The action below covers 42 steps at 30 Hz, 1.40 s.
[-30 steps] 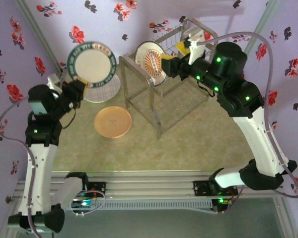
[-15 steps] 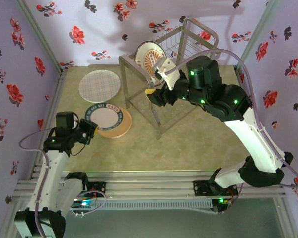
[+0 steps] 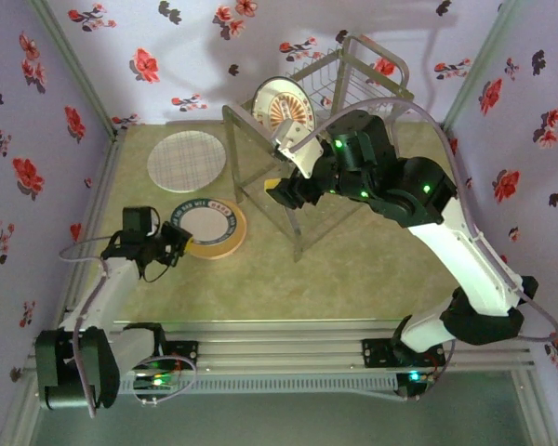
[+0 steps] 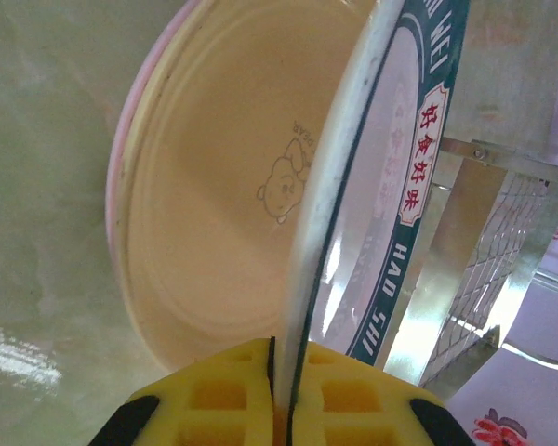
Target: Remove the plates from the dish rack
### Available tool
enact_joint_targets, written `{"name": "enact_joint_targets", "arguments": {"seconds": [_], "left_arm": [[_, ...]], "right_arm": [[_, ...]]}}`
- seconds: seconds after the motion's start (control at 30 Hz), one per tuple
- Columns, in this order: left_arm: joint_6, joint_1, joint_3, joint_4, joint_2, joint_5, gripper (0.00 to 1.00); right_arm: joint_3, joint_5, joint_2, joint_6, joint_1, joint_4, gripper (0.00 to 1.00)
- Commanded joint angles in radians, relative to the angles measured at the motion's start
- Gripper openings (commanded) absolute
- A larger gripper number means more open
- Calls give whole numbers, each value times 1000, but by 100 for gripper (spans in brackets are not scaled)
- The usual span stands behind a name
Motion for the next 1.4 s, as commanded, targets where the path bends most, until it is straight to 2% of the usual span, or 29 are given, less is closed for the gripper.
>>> {"name": "enact_joint_targets", "arguments": {"seconds": [0.0, 1.2, 1.37], "left_arm": [[36, 5, -2, 101, 29, 43, 0], [76, -9, -18, 155, 187, 87, 0], [82, -10, -8, 140, 201, 96, 16]], "right_arm": [[19, 26, -4, -11, 12, 9, 74], [22, 41, 20, -18, 13, 34, 76], [27, 43, 22, -16, 13, 34, 76]]}}
